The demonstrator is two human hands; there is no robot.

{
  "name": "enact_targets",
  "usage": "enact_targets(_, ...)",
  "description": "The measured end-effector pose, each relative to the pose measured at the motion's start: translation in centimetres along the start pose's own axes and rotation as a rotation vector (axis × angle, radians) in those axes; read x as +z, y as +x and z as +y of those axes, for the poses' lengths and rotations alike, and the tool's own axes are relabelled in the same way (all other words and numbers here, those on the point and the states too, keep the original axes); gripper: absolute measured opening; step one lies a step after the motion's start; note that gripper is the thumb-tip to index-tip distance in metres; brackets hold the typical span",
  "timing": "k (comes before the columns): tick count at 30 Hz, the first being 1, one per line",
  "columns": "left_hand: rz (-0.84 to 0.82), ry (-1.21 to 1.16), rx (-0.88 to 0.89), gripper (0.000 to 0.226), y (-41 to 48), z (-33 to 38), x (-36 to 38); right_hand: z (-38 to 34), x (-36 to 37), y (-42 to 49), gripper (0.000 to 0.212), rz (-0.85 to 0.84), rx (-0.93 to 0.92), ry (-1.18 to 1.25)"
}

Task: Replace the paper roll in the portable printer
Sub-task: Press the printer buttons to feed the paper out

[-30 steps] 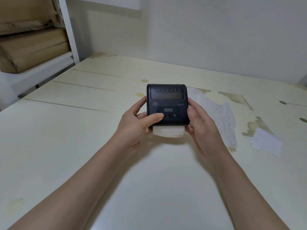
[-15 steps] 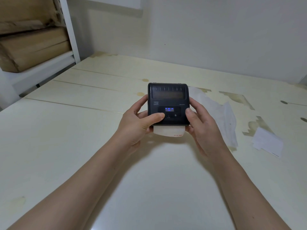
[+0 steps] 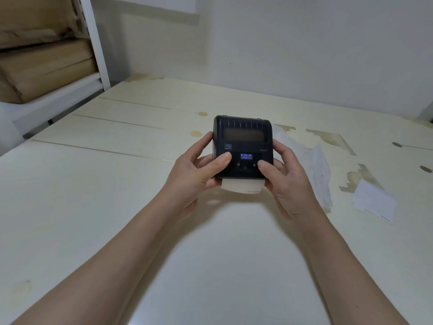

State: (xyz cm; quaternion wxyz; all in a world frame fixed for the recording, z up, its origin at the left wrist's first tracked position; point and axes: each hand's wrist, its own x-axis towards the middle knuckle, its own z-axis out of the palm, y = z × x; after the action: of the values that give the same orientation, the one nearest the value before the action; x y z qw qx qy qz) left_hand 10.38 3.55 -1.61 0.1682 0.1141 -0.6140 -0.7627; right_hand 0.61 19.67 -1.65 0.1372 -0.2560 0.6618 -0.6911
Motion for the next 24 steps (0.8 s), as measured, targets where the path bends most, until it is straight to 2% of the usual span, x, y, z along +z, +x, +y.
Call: enact_targets(24,-0.025,-0.003,0.016,0.066,0.07,-0.25,-0.05,-0.44,-0.03,-0.44,0.051,0.001,-0.045,-0.07)
